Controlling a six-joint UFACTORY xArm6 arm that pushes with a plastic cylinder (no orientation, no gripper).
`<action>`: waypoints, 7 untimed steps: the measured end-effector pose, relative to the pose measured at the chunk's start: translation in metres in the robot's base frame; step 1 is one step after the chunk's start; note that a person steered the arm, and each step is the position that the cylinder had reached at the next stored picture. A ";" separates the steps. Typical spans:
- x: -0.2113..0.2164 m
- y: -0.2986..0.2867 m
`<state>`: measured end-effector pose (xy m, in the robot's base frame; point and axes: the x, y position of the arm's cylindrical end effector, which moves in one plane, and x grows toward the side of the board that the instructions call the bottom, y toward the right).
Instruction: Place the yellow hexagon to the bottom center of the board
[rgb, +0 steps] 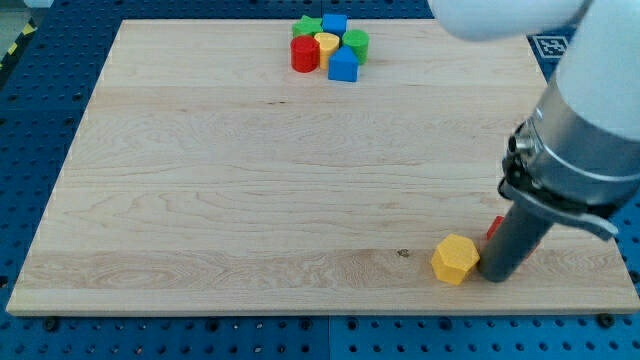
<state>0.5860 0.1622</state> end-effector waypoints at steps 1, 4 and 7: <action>0.002 -0.028; -0.013 -0.053; -0.009 -0.096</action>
